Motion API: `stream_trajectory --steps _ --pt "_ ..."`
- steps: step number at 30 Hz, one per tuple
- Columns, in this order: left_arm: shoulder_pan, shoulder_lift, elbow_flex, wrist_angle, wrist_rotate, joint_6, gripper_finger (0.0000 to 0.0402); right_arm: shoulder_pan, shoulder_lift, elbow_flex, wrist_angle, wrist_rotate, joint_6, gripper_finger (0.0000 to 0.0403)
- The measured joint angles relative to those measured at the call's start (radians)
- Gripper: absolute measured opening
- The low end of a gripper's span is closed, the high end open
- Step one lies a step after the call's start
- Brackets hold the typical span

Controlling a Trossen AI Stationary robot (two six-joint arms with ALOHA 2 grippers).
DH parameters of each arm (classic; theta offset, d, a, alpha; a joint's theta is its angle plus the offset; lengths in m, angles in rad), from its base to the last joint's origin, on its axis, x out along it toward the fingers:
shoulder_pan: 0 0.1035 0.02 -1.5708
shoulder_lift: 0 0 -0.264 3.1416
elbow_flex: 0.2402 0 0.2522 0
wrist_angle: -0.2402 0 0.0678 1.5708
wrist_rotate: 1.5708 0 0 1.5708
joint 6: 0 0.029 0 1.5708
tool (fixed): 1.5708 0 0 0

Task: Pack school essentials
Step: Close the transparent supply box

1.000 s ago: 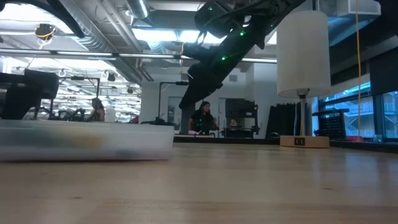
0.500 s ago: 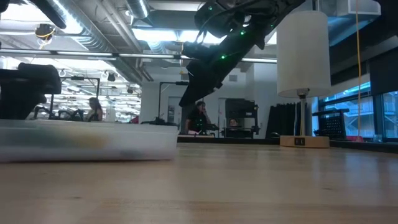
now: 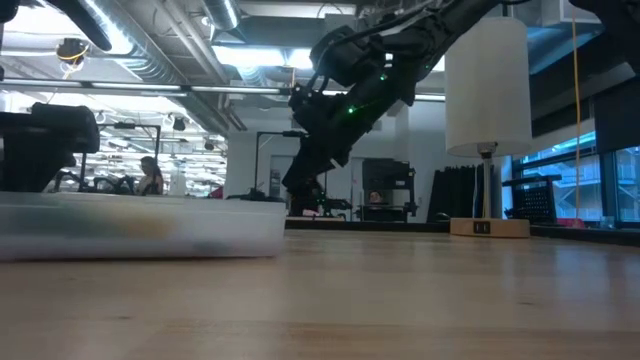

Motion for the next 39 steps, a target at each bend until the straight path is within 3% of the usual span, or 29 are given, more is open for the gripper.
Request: stream_trajectory --steps 7,14,18,26,30,39 --pt "0.015 0.0 0.001 -0.013 0.0 0.01 0.0389 -0.001 0.0 0.0 -0.006 0.0 0.015 0.0007" --pt "0.037 -0.001 0.002 -0.049 -0.005 0.287 0.0389 -0.002 0.0 0.0 -0.018 0.0 0.015 0.0009" --pt "0.06 -0.001 0.002 -0.056 0.002 0.345 0.0389 -0.011 0.001 0.0 -0.016 -0.004 0.048 0.0009" --pt "0.073 -0.001 0.001 -0.057 0.013 0.353 0.0389 -0.042 0.062 0.002 0.029 -0.012 0.121 0.0005" --pt "0.073 -0.001 0.001 -0.055 0.014 0.348 0.0389 -0.041 0.108 0.002 0.112 -0.088 0.123 0.0003" --pt "0.073 0.0 0.0 -0.049 0.016 0.343 0.0389 -0.04 0.239 0.136 0.091 -0.093 0.12 0.0003"
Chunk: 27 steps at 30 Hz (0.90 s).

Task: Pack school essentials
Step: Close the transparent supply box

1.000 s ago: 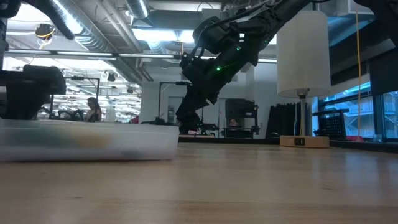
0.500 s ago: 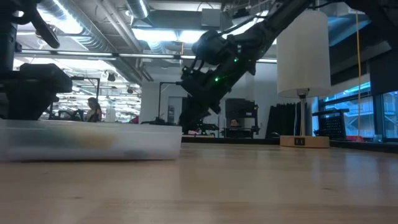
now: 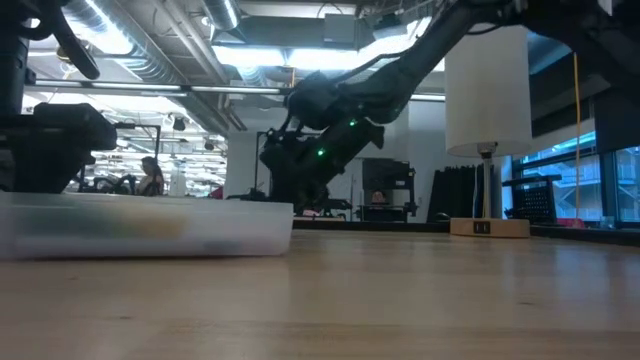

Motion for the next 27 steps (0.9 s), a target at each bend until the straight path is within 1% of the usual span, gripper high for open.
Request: stream_trajectory --steps 5,9,13,18,23,27 --pt "0.0 0.0 0.0 0.0 0.002 -0.002 0.0389 -0.001 0.048 0.065 -0.059 -0.005 -0.027 0.0003" --pt "0.0 0.0 0.0 -0.004 0.003 -0.002 0.0389 -0.001 0.051 0.068 -0.066 -0.039 -0.033 0.0003" --pt "0.0 0.0 0.0 -0.004 0.003 -0.002 0.0389 -0.008 0.061 0.068 -0.061 -0.127 -0.081 0.0003" --pt "0.002 0.0 0.0 -0.005 0.004 -0.002 0.0389 -0.01 0.059 0.068 -0.062 -0.153 -0.149 0.0003" --pt "0.002 0.0 0.0 -0.007 0.002 -0.012 0.0389 -0.008 0.059 0.067 -0.058 -0.225 -0.214 0.0003" --pt "0.002 0.0 0.0 -0.01 -0.001 -0.028 0.0389 0.0 0.059 0.067 -0.051 -0.228 -0.262 0.0003"
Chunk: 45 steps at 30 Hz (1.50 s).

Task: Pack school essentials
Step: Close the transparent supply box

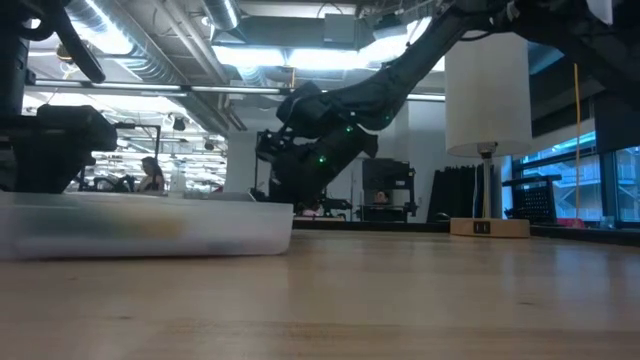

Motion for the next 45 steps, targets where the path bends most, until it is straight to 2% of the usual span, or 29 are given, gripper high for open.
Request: stream_trajectory --steps 21,30,38,45 --pt "0.001 0.001 0.0 -0.001 0.048 0.036 0.0389 0.026 -0.001 0.0 0.114 0.001 -0.201 0.0003" --pt "0.002 -0.06 0.008 0.013 0.005 -0.03 0.0389 0.026 -0.007 0.0 0.136 0.007 -0.229 0.0003" --pt "-0.001 -0.09 0.045 0.012 -0.092 -0.107 0.0389 0.027 -0.007 0.0 0.16 0.001 -0.239 0.0003" --pt "-0.001 -0.09 0.046 0.007 -0.08 -0.149 0.0389 0.027 -0.007 0.0 0.167 -0.005 -0.24 0.0003"
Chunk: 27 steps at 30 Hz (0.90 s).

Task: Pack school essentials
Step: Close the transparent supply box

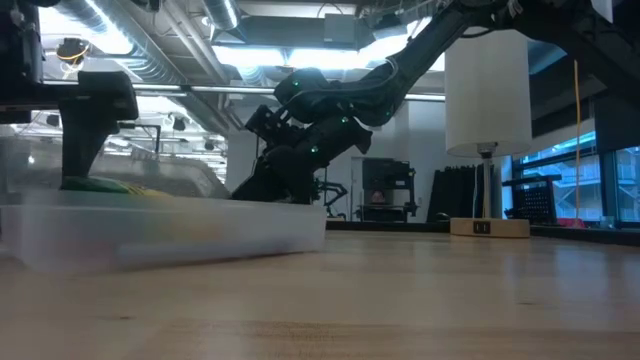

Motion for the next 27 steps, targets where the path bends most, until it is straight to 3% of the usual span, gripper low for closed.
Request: stream_trajectory --steps 4,8,12,27 --pt "0.0 0.0 0.0 0.002 0.004 -0.032 0.0389 -0.002 0.0 0.0 -0.001 -0.04 0.003 0.0003" --pt "0.0 0.0 0.0 0.002 0.018 -0.036 0.0389 -0.001 0.0 0.0 -0.034 0.009 0.031 0.0003" --pt "0.0 0.021 0.001 0.016 0.07 -0.036 0.0389 -0.007 0.0 0.001 -0.064 0.009 0.059 0.0003" --pt "0.0 0.106 0.002 0.1 0.083 -0.039 0.0389 -0.01 0.0 0.001 -0.198 0.014 0.189 0.0003"
